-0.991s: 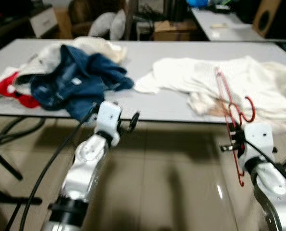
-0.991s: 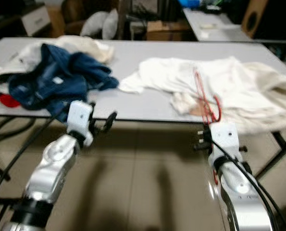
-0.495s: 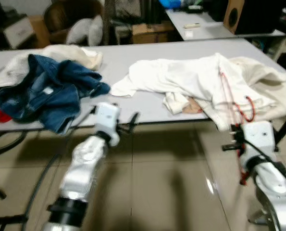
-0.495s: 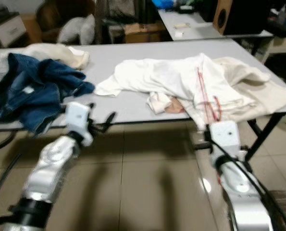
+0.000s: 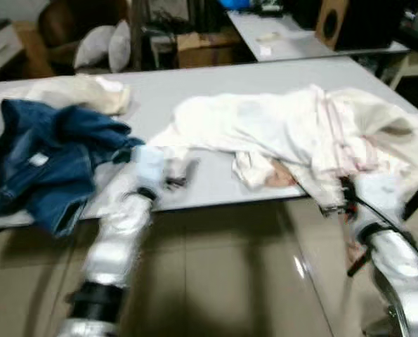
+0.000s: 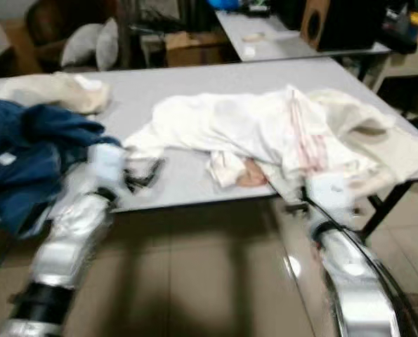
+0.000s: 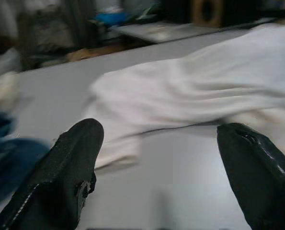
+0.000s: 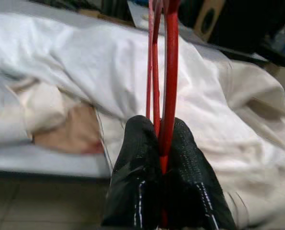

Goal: Hang hanger

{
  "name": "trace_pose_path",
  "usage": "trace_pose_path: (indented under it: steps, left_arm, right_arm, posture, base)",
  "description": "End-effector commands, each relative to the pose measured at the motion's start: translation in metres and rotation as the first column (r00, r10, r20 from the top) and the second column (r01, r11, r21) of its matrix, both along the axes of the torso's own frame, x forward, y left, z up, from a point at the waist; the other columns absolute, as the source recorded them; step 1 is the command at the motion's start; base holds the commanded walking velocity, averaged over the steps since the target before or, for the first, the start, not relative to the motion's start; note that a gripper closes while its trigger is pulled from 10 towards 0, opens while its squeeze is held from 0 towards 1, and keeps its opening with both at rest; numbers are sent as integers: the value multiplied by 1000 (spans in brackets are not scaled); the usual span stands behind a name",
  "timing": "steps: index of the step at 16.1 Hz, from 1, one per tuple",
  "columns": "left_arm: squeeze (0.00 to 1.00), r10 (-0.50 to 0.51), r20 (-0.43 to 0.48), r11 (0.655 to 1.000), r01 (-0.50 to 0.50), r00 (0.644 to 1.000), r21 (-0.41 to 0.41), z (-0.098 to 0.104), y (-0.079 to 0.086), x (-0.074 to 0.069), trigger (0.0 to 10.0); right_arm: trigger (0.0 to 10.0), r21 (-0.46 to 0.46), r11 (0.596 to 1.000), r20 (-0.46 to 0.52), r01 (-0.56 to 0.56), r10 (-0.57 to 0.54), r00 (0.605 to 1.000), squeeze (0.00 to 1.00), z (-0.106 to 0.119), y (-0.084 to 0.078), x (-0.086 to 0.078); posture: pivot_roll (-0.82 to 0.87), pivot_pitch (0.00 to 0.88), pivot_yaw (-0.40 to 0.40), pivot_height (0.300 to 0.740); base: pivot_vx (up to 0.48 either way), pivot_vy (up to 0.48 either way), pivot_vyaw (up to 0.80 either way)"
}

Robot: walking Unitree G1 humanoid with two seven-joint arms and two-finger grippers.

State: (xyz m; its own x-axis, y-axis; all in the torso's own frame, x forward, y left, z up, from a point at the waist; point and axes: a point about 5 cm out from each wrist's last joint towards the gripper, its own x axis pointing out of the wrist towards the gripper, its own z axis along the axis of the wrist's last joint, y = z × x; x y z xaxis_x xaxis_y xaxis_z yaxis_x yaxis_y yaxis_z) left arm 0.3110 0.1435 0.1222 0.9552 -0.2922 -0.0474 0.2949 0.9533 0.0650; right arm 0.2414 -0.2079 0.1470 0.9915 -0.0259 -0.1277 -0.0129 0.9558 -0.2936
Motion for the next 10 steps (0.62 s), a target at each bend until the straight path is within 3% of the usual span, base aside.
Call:
trace_pose_path:
  steps: [1,10]
  left_arm:
    - [455,-26,14,1000,26,1000,-13,4,-10,2,10000]
    - [455,-40,11,999,41,999,-26,3,-17,4,10000]
  right_arm:
    - [10000,-15,1000,5,18,-18,1000,0,2,-7,-1]
    - [10000,-14,1000,6,17,-17,1000,0,2,-7,-4]
  posture:
    - [-164,0,58,740]
    - [-182,0,67,740]
  base:
    - [375,0,0]
    - [375,0,0]
